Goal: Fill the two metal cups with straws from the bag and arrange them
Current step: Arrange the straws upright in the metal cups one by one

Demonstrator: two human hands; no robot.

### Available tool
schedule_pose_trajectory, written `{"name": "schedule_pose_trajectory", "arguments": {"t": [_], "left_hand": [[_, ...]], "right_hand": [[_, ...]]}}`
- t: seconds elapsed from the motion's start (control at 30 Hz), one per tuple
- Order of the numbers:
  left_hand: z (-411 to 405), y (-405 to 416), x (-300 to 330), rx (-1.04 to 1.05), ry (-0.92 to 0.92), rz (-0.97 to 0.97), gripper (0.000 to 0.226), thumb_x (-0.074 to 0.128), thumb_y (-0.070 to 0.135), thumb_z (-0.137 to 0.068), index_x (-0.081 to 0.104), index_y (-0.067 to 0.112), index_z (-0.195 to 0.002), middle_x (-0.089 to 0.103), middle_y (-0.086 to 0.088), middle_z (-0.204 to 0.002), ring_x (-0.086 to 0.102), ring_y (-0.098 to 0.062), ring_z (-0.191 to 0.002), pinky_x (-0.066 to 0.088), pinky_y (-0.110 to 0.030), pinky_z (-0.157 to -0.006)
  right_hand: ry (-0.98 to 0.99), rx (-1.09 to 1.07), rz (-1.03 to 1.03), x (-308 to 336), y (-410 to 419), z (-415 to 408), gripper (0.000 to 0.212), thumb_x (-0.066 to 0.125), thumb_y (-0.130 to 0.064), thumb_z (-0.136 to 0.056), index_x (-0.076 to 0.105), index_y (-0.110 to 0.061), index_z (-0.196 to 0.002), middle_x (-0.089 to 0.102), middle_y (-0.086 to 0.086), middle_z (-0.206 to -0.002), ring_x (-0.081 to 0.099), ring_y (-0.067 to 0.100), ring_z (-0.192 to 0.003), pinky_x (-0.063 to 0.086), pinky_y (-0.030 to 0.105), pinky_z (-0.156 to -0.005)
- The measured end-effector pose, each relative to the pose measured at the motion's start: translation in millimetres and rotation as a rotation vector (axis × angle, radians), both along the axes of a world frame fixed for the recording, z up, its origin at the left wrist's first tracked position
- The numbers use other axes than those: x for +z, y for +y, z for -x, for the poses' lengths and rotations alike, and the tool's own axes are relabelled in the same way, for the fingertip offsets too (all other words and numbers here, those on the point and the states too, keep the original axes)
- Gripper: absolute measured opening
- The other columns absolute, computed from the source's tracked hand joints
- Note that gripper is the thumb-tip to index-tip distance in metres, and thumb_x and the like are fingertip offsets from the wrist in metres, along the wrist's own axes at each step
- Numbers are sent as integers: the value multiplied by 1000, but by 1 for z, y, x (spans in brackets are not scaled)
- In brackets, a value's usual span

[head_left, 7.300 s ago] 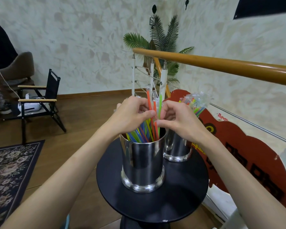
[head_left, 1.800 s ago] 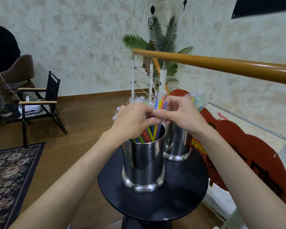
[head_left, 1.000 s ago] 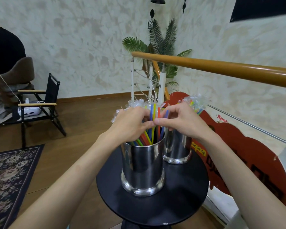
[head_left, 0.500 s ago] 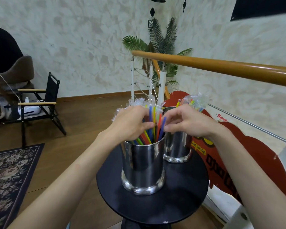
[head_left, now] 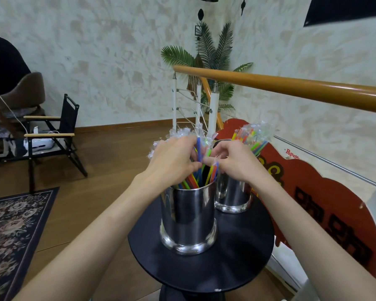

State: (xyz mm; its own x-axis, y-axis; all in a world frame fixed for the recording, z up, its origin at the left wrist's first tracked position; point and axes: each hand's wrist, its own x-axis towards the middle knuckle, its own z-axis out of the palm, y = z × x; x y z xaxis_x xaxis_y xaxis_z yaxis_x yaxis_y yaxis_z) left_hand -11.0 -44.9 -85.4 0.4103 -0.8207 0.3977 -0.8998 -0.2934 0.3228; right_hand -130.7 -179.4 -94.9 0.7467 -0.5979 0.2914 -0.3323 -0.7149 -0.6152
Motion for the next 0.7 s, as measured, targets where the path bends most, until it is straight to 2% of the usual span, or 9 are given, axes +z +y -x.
{"name": "schedule_pose_trajectory", "arguments": {"t": [0.1,0.23,0.33,0.47,0.53,0.63,0.7], "left_hand": [[0,-1,-1,-4,-18,25,20,77,36,-86,62,29,-98,69,14,-84,66,-13,-88,52,-42,-86],[-1,-2,-2,13,-41,52,22,75,45,-86,57,33,-88,68,16,-83,61,-10,-83,45,-37,-78],[0,-1,-1,18,10,77,24,77,45,-86,57,31,-89,68,18,-77,61,-8,-82,41,-36,-74],[0,0,0,29,33,120,22,78,41,-85,66,29,-98,69,17,-77,64,-9,-86,49,-38,-82],[0,1,0,37,16,116,17,76,39,-86,68,28,-96,67,17,-77,65,-8,-85,51,-38,-82],[0,1,0,27,-6,105,15,73,39,-89,69,29,-99,66,17,-77,63,-7,-84,50,-37,-81],[1,2,1,10,-15,83,11,70,40,-91,67,30,-94,64,18,-75,58,-6,-78,46,-36,-77]], "right_hand": [[-22,-12,38,0,3,-3,20,81,-35,-85,71,-18,-87,63,-10,-78,56,-3,-72,39,8,-54],[-45,21,-6,4,4,2,16,80,-27,-87,69,-16,-83,60,-9,-74,54,-4,-65,37,2,-52],[-74,60,-64,8,3,4,14,78,-25,-89,70,-14,-88,66,-3,-79,56,-6,-49,38,6,-47],[-152,100,-150,10,5,3,10,73,-19,-93,66,-14,-92,73,7,-92,65,3,-65,49,17,-48],[-199,125,-189,10,8,3,9,70,-17,-95,62,-14,-94,73,9,-90,65,3,-61,49,18,-49],[-298,156,-159,12,12,2,9,70,-16,-95,62,-13,-97,74,11,-87,72,17,-72,54,22,-52],[-391,175,-134,13,14,1,11,73,-15,-93,64,-11,-99,74,11,-83,73,22,-72,59,27,-59]]}}
